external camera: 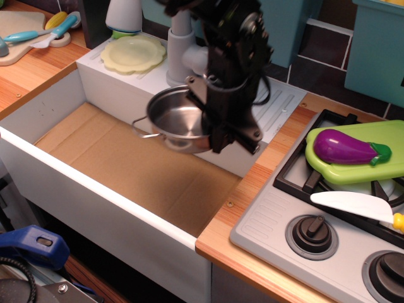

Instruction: Put pot or pan in sink

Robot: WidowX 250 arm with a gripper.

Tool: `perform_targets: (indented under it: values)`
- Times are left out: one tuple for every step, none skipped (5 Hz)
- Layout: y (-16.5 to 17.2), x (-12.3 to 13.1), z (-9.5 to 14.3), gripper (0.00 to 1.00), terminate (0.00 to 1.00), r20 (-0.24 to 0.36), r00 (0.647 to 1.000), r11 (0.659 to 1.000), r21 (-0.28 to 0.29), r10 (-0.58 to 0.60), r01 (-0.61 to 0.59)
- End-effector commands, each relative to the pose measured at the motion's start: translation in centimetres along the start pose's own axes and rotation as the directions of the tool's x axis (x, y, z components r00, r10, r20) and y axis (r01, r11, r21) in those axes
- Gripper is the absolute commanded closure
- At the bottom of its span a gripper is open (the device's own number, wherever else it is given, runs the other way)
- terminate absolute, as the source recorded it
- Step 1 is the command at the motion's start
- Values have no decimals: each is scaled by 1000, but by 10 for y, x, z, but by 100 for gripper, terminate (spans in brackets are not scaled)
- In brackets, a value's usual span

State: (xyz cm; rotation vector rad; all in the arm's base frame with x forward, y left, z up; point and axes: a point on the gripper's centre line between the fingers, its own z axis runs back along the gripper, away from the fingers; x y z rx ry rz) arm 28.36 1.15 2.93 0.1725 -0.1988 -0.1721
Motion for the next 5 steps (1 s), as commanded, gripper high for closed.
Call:
perform_targets:
  values:
    - [23, -8, -15, 100, 0, 125, 988, 994, 52, 89, -96]
    - [33, -4, -36, 100, 0, 161, 985, 995, 66, 58, -69]
    - [32, 1, -45, 0, 0, 188, 980, 997, 21, 62, -68]
    - [32, 1, -45, 0, 0, 188, 980, 997, 21, 62, -68]
    - [32, 1, -45, 0, 100, 188, 980, 997, 21, 62, -68]
